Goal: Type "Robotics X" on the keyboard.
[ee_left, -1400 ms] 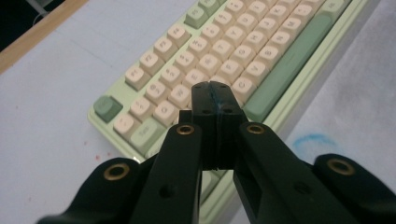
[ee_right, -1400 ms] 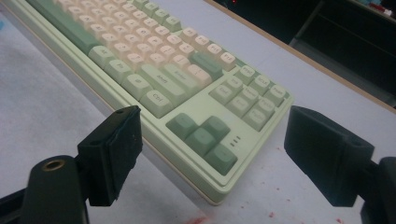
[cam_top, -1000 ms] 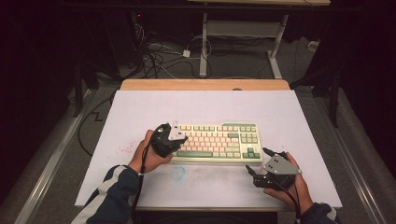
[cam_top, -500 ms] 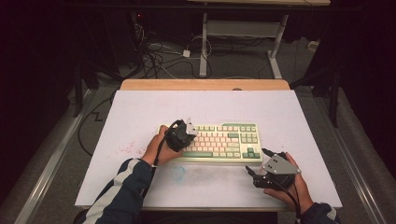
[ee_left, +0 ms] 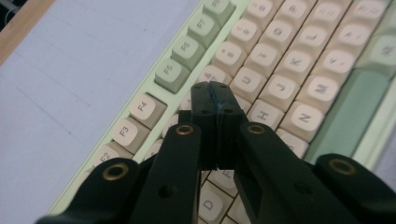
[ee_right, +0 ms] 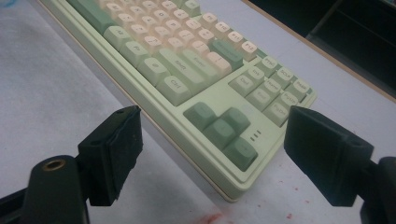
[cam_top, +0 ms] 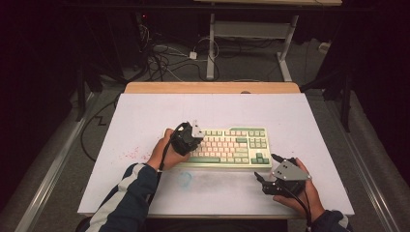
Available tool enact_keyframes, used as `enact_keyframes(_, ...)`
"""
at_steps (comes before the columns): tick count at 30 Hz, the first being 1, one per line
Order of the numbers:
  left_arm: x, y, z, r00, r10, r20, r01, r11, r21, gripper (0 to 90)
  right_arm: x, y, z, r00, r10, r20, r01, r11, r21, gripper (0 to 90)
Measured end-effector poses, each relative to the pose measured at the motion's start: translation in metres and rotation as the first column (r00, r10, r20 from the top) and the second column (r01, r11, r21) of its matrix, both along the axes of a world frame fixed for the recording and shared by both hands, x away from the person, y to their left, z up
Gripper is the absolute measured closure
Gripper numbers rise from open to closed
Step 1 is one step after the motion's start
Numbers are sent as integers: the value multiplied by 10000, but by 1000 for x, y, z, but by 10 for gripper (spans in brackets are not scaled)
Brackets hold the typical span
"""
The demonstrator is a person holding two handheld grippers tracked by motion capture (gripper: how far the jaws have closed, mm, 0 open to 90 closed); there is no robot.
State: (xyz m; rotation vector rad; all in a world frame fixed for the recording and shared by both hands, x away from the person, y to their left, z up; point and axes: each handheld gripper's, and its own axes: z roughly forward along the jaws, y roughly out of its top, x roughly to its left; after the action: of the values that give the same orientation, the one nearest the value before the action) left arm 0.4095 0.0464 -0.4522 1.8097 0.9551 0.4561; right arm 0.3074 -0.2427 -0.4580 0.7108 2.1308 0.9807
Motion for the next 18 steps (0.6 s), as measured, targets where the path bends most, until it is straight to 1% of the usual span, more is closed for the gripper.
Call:
enact_keyframes(1, 0, 1, 1, 10000, 39, 80, -39, 10000, -29, 843, 0, 0, 0, 10000, -8, -2, 8, 10000, -17, 201)
enact_keyframes(5, -2, 7, 7, 9990, 285, 351, -273, 9991, -333, 686, 0, 0, 0, 10000, -27, -27, 27, 10000, 19, 201)
enact_keyframes(7, -3, 11, 12, 9985, 258, 488, -228, 9979, -609, 582, 0, -1, 0, 10000, -55, -51, 55, 10000, 30, 201)
enact_keyframes(8, -4, 13, 14, 9980, 295, 556, -252, 9968, -761, 563, 1, -1, 0, 10000, -75, -45, 75, 10000, 29, 201)
enact_keyframes(9, -5, 14, 15, 9975, 297, 634, -242, 9960, -856, 519, 1, -1, 0, 9999, -90, -53, 90, 10000, 33, 201)
enact_keyframes(10, -6, 15, 17, 9957, 411, 828, -334, 9951, -927, 464, 1, -1, 0, 9999, -102, -58, 102, 9999, 43, 201)
enact_keyframes(11, -7, 17, 18, 9943, 522, 929, -426, 9938, -1023, 404, 1, -1, 0, 9999, -107, -71, 107, 9999, 40, 201)
enact_keyframes(12, -8, 18, 19, 9932, 524, 1038, -418, 9939, -1017, 376, 2, -2, 0, 9999, -116, -79, 117, 9999, 26, 201)
enact_keyframes(14, -11, 20, 20, 9900, 645, 1251, -509, 9927, -1091, 287, 2, -2, 0, 9998, -159, -127, 160, 9998, 73, 201)
enact_keyframes(15, -12, 21, 20, 9888, 675, 1333, -517, 9915, -1192, 257, 2, -3, 0, 9998, -162, -115, 163, 9999, 51, 201)
enact_keyframes(17, -14, 24, 22, 9889, 625, 1344, -437, 9894, -1384, 213, 2, -3, 1, 9997, -181, -182, 184, 9997, 140, 201)
enact_keyframes(18, -15, 25, 23, 9869, 647, 1477, -438, 9891, -1408, 203, 3, -3, 1, 9996, -197, -191, 200, 9997, 149, 201)
